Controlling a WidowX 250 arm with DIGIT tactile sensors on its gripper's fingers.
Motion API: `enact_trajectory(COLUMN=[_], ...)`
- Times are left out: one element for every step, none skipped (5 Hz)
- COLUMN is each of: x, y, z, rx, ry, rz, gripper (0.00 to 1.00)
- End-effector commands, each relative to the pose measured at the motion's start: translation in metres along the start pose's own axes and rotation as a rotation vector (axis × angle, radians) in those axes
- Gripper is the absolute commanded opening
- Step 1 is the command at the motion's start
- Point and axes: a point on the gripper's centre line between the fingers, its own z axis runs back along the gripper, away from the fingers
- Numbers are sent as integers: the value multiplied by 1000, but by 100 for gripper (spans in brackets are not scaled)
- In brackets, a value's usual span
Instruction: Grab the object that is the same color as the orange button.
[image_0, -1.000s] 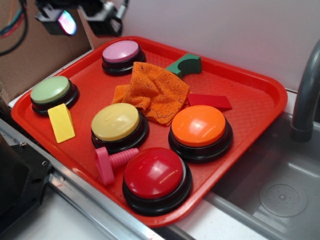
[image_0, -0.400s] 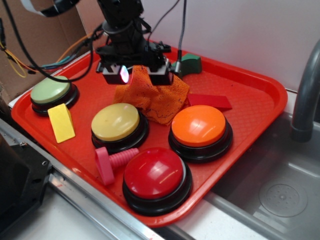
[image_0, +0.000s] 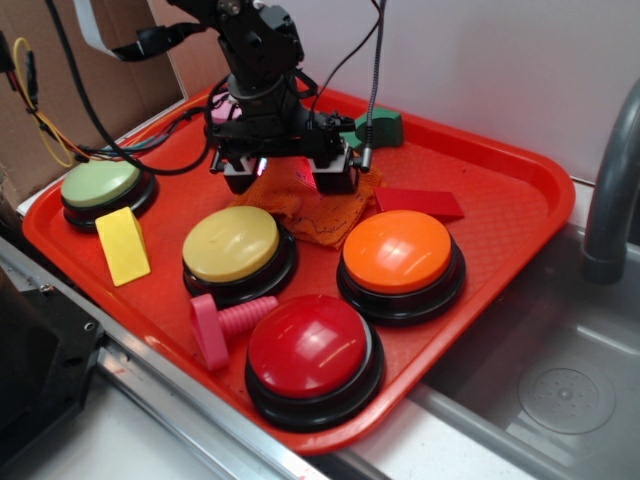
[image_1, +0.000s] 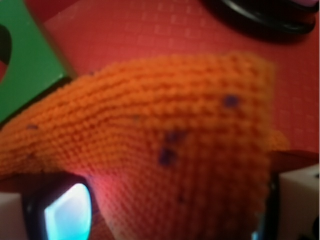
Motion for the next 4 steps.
enact_trajectory(x=[21, 34, 46, 53], y=[9, 19, 31, 50], z=[24, 51, 94, 139], rx=[24, 40, 4, -46], ry=[21, 61, 58, 36], rz=[-81, -155, -247, -332], gripper=[0, 0, 0, 0])
